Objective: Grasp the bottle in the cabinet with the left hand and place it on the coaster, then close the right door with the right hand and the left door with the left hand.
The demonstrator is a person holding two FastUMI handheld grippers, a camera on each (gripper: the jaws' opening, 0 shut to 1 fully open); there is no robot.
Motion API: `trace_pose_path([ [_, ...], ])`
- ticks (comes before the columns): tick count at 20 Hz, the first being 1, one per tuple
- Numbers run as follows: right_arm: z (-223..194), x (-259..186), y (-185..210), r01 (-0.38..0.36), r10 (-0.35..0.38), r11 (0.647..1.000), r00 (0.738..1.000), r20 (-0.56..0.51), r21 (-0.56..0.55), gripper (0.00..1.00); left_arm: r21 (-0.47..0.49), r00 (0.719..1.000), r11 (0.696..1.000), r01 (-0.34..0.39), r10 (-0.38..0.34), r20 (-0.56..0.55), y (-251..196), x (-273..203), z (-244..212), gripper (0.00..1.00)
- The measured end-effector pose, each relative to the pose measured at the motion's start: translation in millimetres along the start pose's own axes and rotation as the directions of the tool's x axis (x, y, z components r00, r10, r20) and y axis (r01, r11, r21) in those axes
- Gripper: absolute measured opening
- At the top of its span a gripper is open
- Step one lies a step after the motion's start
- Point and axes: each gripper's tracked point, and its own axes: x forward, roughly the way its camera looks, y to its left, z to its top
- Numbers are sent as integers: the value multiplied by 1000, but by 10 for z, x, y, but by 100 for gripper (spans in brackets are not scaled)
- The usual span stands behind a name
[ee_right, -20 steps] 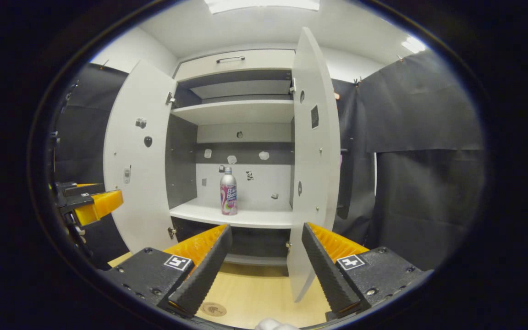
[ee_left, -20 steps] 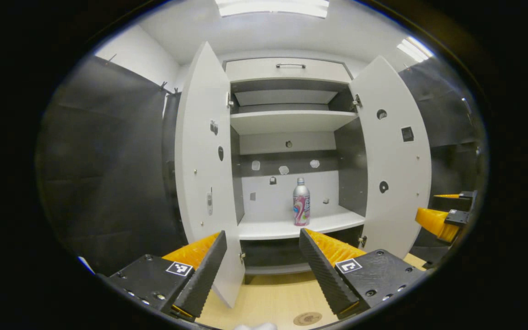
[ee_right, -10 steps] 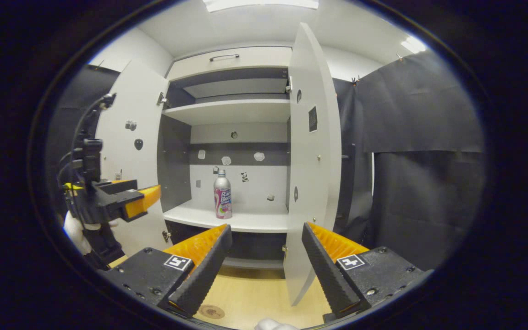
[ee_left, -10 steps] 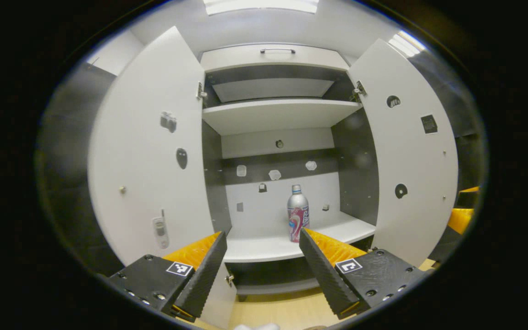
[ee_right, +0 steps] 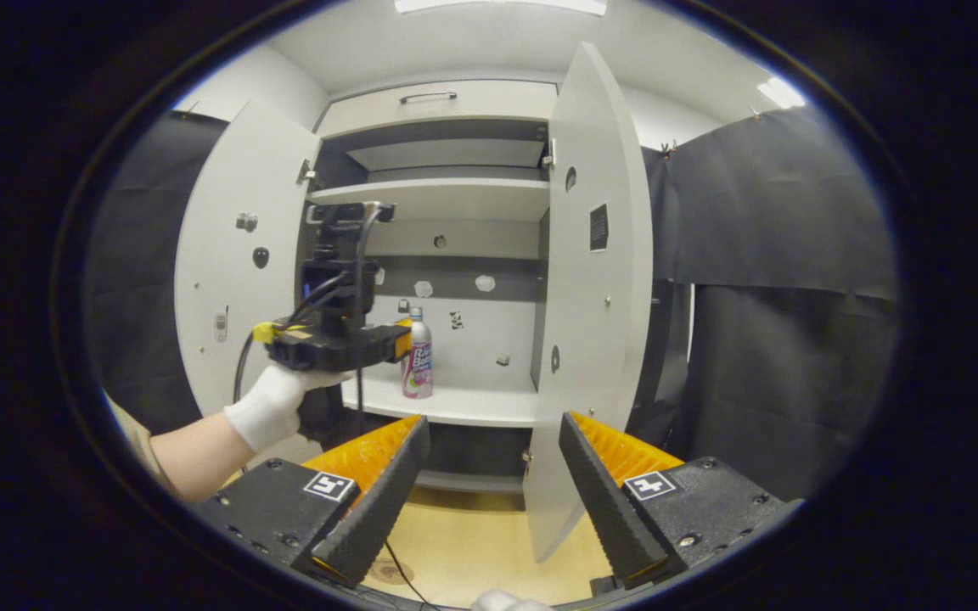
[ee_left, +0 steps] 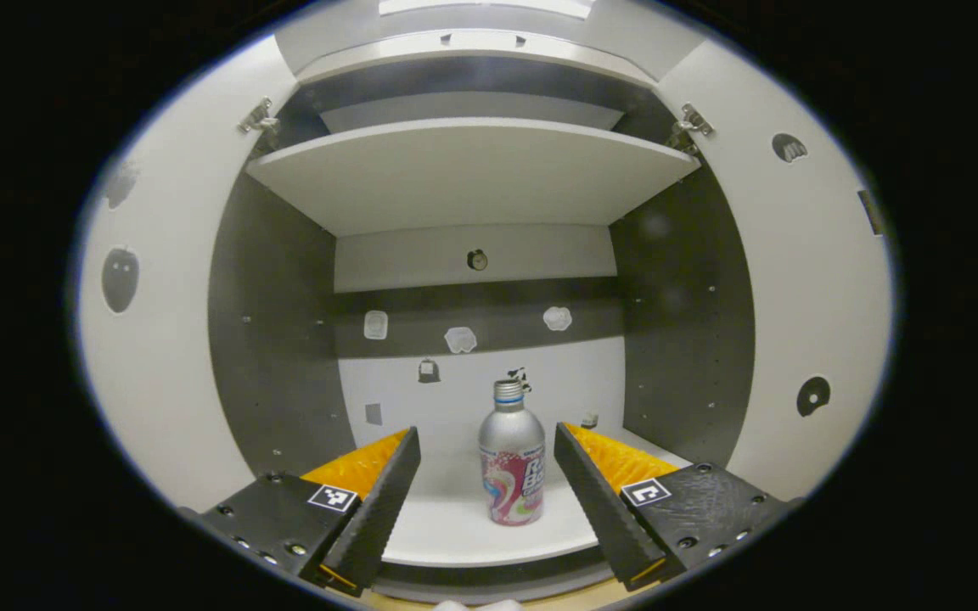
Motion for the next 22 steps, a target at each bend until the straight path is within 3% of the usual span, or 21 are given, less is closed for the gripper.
trace_pose_path([
  [5, -4, 6, -77, 14, -15, 1000, 1000, -15, -22, 100, -6, 998, 999, -41, 41, -53, -68, 549, -317, 97],
  [11, -74, 69, -251, 40, -41, 999, 998, -40, -14, 100, -17, 992, 998, -59, 57, -117, -87, 844, -624, 98],
  [12, -93, 69, -259, 38, -38, 999, 998, -44, -8, 100, -13, 989, 997, -71, 69, -127, -60, 823, -641, 95],
  [13, -85, 67, -266, 35, -35, 999, 998, -42, -6, 100, -12, 990, 997, -74, 72, -120, -44, 777, -600, 81],
  [15, -65, 77, -303, 39, -39, 999, 999, -32, -7, 100, -17, 991, 997, -73, 71, -110, -42, 767, -554, 84],
  [17, -48, 65, -340, 47, -47, 999, 999, -20, -6, 100, -15, 997, 999, -51, 50, -63, -58, 629, -386, 79],
  [19, -55, 60, -364, 50, -50, 999, 999, -18, 3, 100, -11, 999, 1000, -26, 26, -20, -104, 397, -207, 82],
  [22, -89, 40, -374, 49, -48, 999, 999, -20, 14, 100, -6, 999, 1000, 10, -10, 32, -157, 20, -18, 79],
])
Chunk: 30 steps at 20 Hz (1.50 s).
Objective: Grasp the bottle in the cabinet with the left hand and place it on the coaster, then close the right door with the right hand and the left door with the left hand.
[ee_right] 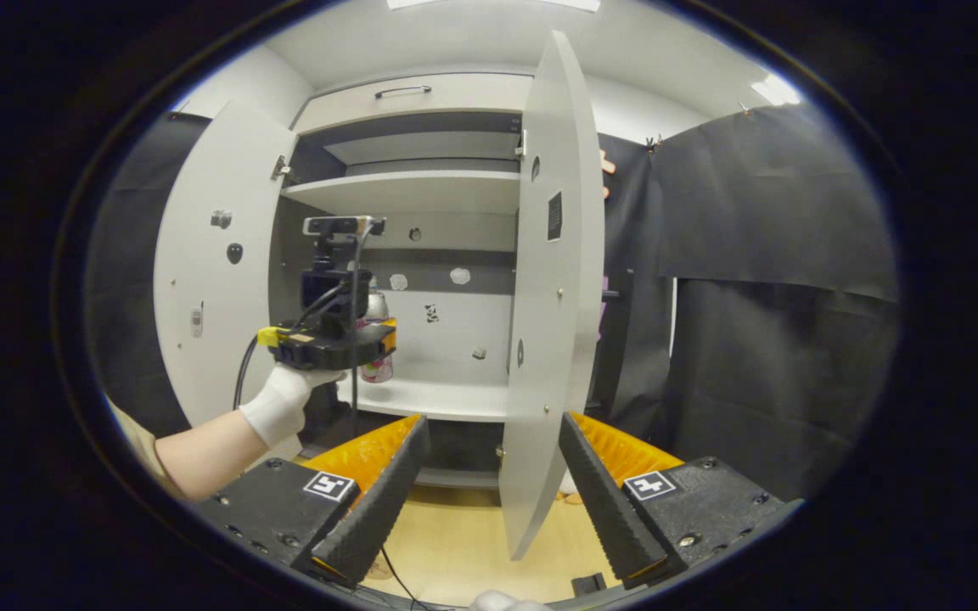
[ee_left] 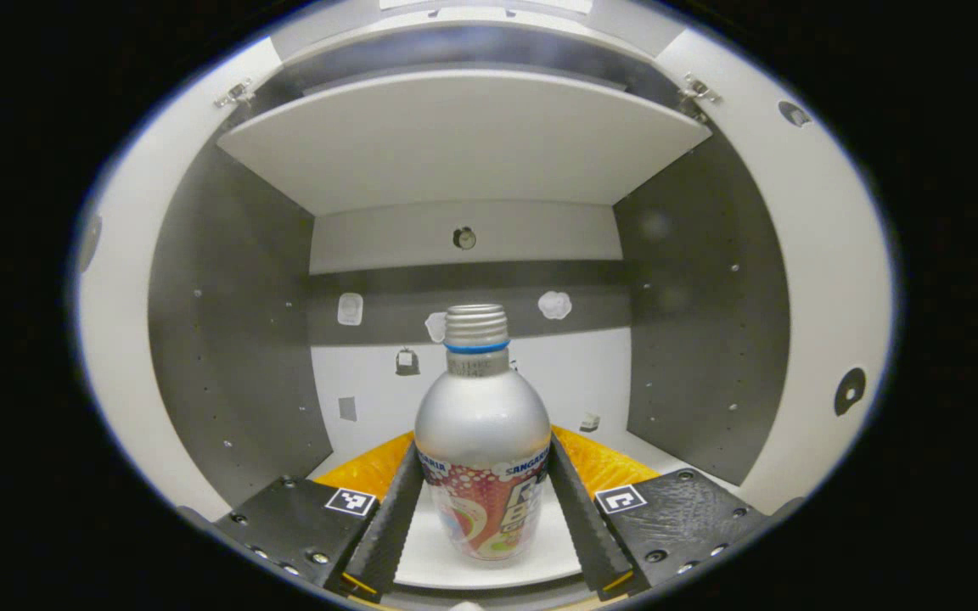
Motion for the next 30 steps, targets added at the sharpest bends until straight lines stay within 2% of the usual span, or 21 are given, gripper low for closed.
trace_pose_path([
  [1, -10, -13, 5, -1, 1, 1000, 1000, 1, 1, 100, 1, 1000, 1000, 8, -8, 15, -18, -128, 52, 75],
  [2, -31, -26, 4, -1, 1, 1000, 1000, 0, 0, 100, 1, 1000, 1000, 12, -12, 25, -22, -269, 78, 82],
  [3, -48, -38, 2, 0, 0, 1000, 1000, -2, 0, 100, -1, 999, 1000, 18, -18, 31, -36, -410, 83, 79],
  [4, -67, -39, 7, 0, 0, 1000, 1000, -4, 3, 100, -3, 999, 1000, 27, -27, 36, -66, -566, 80, 82],
  [7, -84, -61, 37, -5, 5, 1000, 1000, 2, 25, 100, -1, 997, 998, 62, -62, 39, -163, -1030, -36, 79],
  [8, -107, -69, 40, -2, 2, 1000, 1000, -1, 28, 100, -2, 996, 997, 75, -75, 45, -203, -1166, -96, 82],
  [9, -119, -83, 52, -1, 1, 1000, 1000, -4, 28, 100, 3, 995, 996, 87, -87, 44, -237, -1299, -180, 79],
  [10, -135, -106, 45, 1, -1, 1000, 1000, -1, 29, 100, 17, 994, 995, 100, -101, 44, -280, -1427, -274, 82],
  [11, -144, -128, 48, 4, -4, 1000, 1000, 0, 30, 100, 33, 993, 993, 112, -114, 37, -317, -1545, -375, 79],
  [14, -228, -175, 67, 10, -10, 1000, 1000, -10, 29, 100, 44, 986, 985, 165, -165, -5, -461, -1871, -727, 79],
  [15, -248, -186, 75, 10, -9, 1000, 1000, -14, 30, 100, 29, 983, 983, 183, -182, -21, -502, -1959, -844, 82],
  [16, -273, -186, 83, 12, -11, 999, 1000, -18, 30, 100, 11, 979, 980, 200, -200, -36, -544, -2042, -954, 79],
  [18, -338, -209, 69, 15, -14, 999, 999, -33, 30, 100, -6, 973, 975, 222, -222, -54, -584, -2196, -1153, 79],
  [19, -356, -218, 64, 18, -16, 999, 999, -39, 30, 100, -13, 971, 972, 234, -235, -54, -602, -2267, -1247, 82],
  [20, -380, -225, 56, 19, -18, 999, 999, -46, 26, 100, -21, 966, 968, 251, -252, -53, -627, -2338, -1343, 79],
  [21, -406, -232, 51, 21, -20, 1000, 998, -54, 19, 100, -26, 961, 963, 268, -269, -56, -649, -2396, -1462, 82],
  [22, -423, -243, 44, 23, -22, 1000, 998, -60, 11, 100, -24, 959, 961, 276, -277, -64, -651, -2453, -1586, 79],
  [24, -431, -272, 10, 30, -30, 1000, 997, -65, 1, 100, -6, 958, 960, 279, -279, -64, -630, -2537, -1792, 82],
  [25, -438, -284, 5, 31, -31, 1000, 997, -69, -2, 100, 7, 958, 960, 281, -280, -63, -630, -2569, -1889, 79],
  [26, -452, -289, 4, 31, -32, 999, 997, -74, -4, 100, 19, 957, 959, 284, -283, -59, -644, -2618, -1991, 83],
  [30, -533, -313, 1, 28, -30, 999, 994, -103, -20, 100, 24, 943, 943, 331, -330, -47, -766, -2815, -2328, 79],
])
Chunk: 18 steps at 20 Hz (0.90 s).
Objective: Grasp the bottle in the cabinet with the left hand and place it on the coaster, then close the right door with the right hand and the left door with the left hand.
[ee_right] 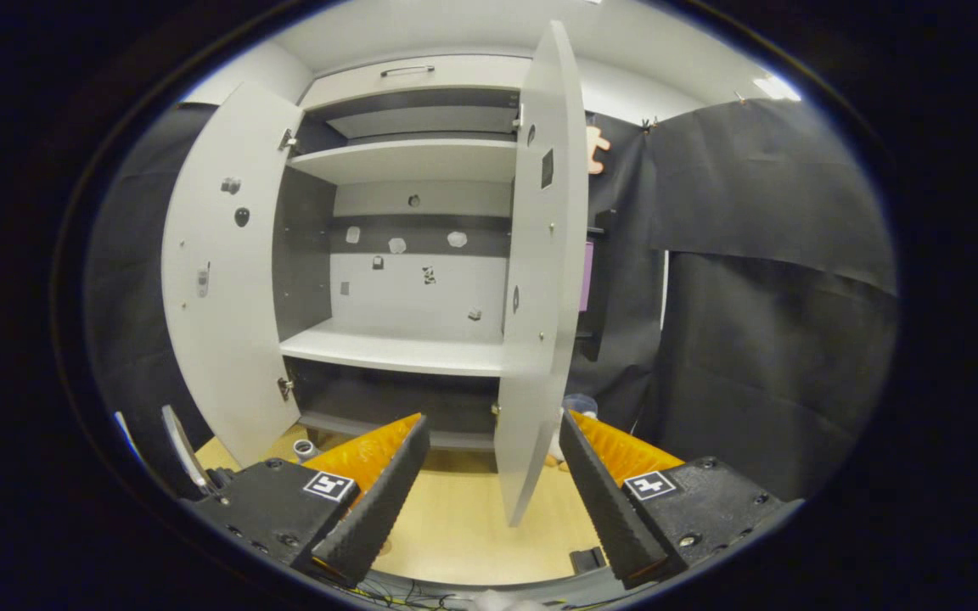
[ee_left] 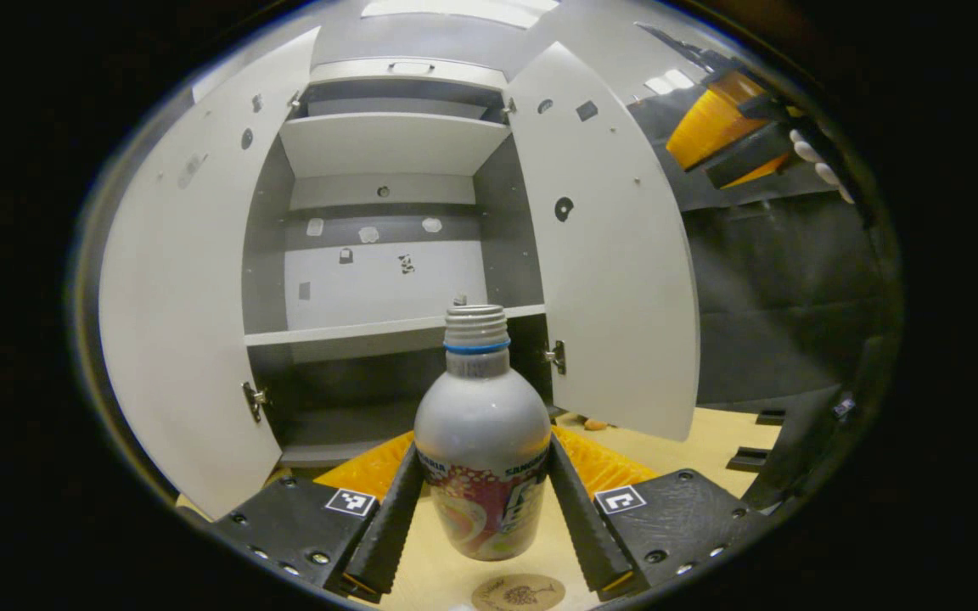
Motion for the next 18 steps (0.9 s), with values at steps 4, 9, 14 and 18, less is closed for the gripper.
trace_pose_path([
  [4, -35, -8, 60, -16, 16, 1000, 1000, -15, -25, 100, -20, 1000, 1000, 5, -5, -21, -62, -94, -322, 82],
  [9, -97, -6, 89, -29, 27, 998, 999, -39, -57, 100, -39, 997, 999, -6, 3, -83, -61, -170, -813, 79],
  [14, -91, -10, 81, -27, 23, 995, 999, -46, -96, 100, -61, 996, 998, 6, -12, -94, -115, -205, -1038, 79],
  [18, -92, -6, 91, -37, 32, 992, 998, -47, -118, 100, -65, 993, 998, 7, -14, -114, -153, -257, -1167, 80],
])
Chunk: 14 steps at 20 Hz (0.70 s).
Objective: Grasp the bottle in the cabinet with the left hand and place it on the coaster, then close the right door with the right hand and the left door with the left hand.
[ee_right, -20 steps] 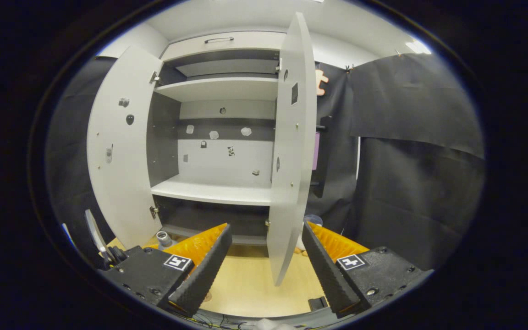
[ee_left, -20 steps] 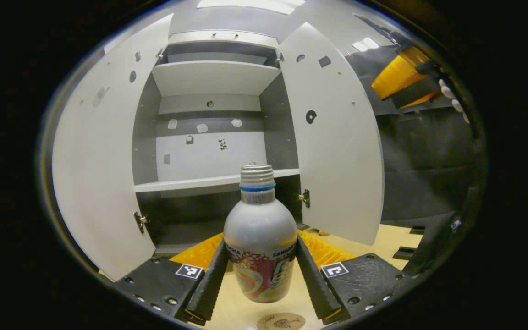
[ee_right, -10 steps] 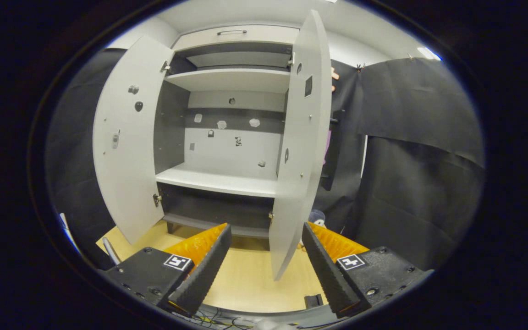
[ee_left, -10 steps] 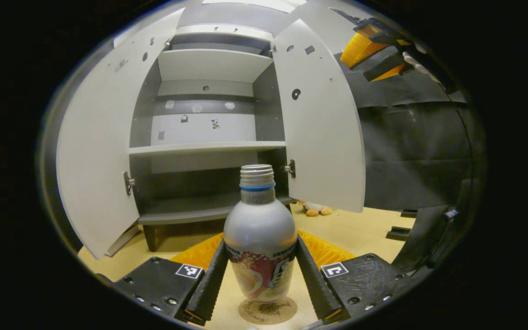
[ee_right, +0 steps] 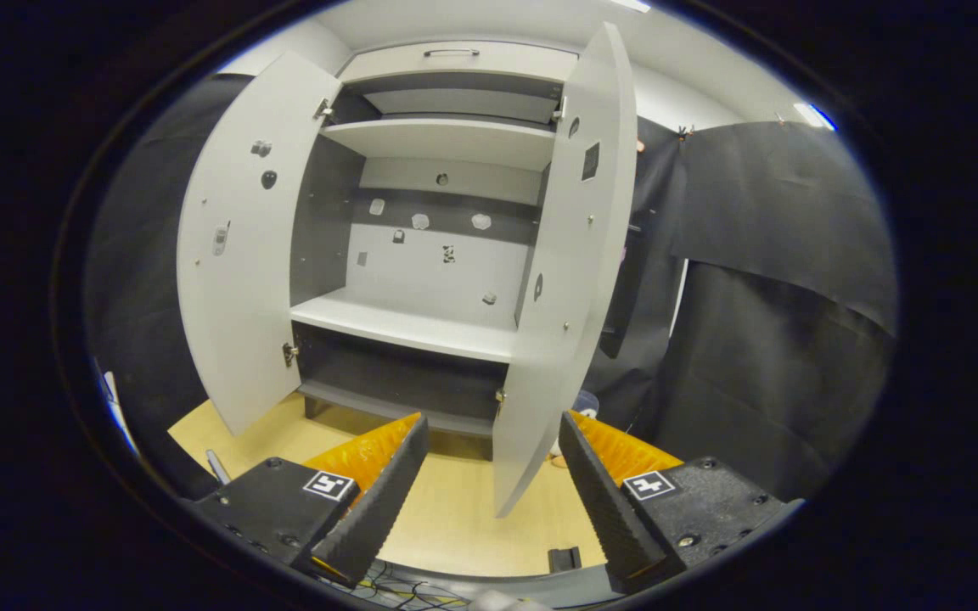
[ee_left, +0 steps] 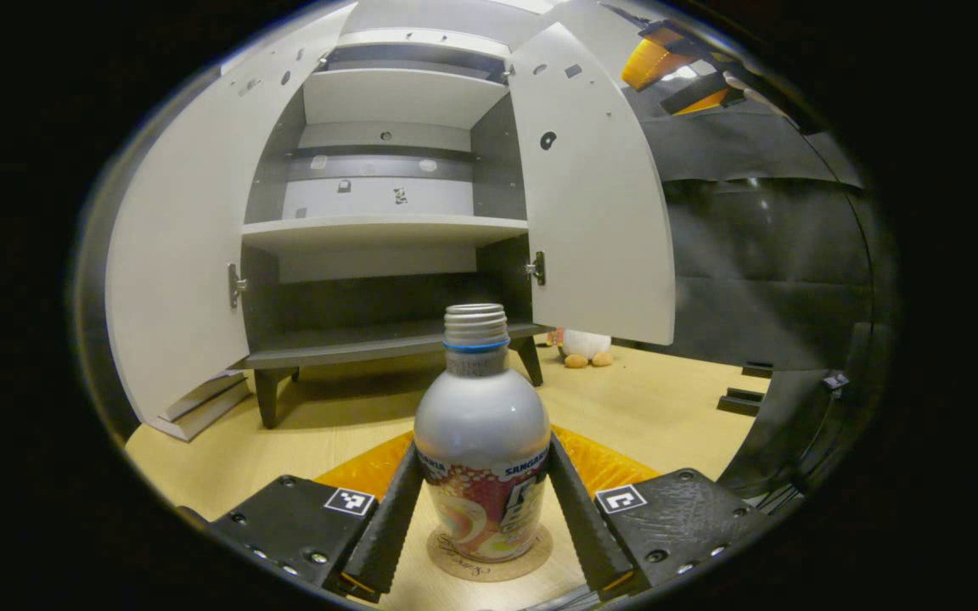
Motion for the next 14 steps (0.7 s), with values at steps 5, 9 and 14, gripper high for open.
trace_pose_path([
  [5, -13, -39, 42, -16, 16, 1000, 1000, -2, -8, 99, 18, 1000, 1000, 15, -15, 17, -21, -24, 88, 81],
  [9, 35, -58, 50, -19, 19, 1000, 1000, 18, 2, 99, 23, 999, 1000, -3, 2, 41, 60, -7, 330, 97],
  [14, 7, -127, -14, -7, 6, 1000, 999, 39, 22, 100, -2, 992, 1000, -30, 30, 124, 129, -52, 976, 97],
])
